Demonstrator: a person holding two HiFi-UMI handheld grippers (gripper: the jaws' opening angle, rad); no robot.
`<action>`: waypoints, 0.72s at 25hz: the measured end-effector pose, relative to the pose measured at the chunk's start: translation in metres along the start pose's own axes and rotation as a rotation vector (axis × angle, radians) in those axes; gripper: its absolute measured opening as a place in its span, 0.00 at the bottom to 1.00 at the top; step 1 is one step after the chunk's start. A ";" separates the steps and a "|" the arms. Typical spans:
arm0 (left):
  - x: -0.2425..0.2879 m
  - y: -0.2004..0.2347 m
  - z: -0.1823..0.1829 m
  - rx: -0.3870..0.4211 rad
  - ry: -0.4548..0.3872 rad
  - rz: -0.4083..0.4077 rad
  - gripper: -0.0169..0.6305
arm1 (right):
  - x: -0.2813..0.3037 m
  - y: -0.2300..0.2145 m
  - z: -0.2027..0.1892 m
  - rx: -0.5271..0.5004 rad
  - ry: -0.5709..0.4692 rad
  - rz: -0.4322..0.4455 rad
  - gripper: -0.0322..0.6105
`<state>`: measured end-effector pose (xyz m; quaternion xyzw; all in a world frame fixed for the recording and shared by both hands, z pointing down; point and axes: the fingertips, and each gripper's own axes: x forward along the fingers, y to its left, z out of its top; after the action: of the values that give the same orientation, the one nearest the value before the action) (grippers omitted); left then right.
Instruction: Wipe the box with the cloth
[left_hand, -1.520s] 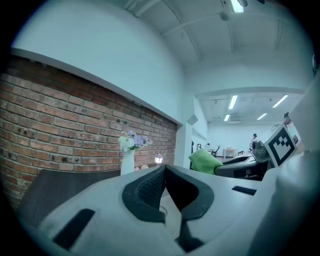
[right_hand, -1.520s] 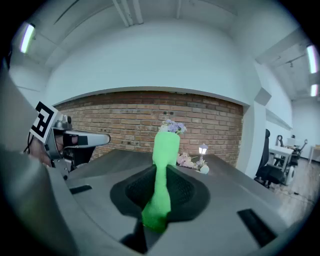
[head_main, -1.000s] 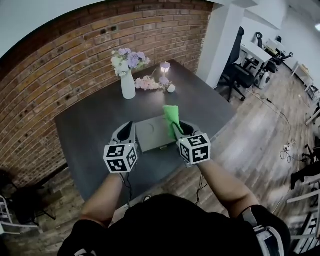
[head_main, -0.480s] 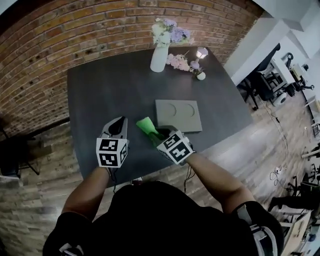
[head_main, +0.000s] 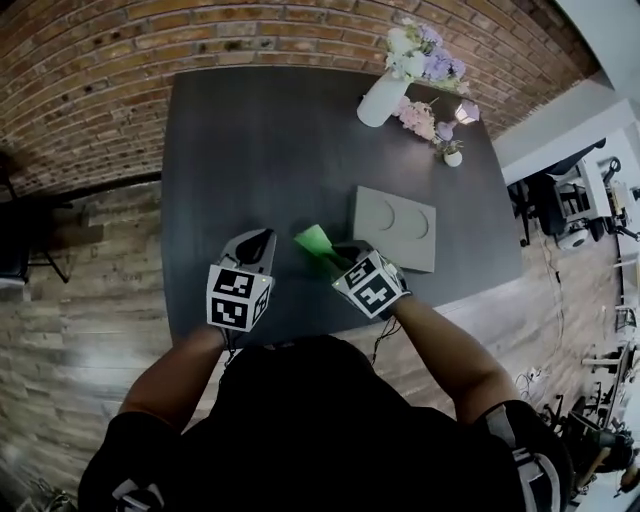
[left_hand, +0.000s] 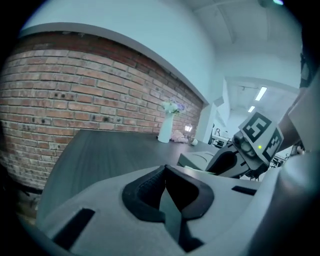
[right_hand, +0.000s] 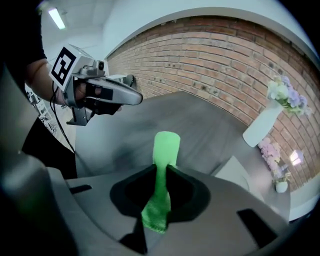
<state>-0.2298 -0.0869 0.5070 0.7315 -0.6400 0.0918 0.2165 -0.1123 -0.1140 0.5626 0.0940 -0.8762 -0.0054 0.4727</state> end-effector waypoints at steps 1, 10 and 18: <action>0.003 -0.001 0.000 -0.004 -0.002 0.006 0.04 | 0.003 -0.005 0.001 -0.010 0.004 0.003 0.14; 0.044 -0.025 0.018 -0.050 -0.030 0.057 0.04 | 0.018 -0.048 -0.002 -0.113 0.022 0.072 0.14; 0.064 -0.032 0.016 -0.110 -0.021 0.149 0.04 | 0.035 -0.091 0.007 -0.222 -0.002 0.127 0.14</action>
<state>-0.1907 -0.1488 0.5131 0.6700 -0.6989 0.0645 0.2420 -0.1220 -0.2100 0.5786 -0.0148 -0.8747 -0.0726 0.4789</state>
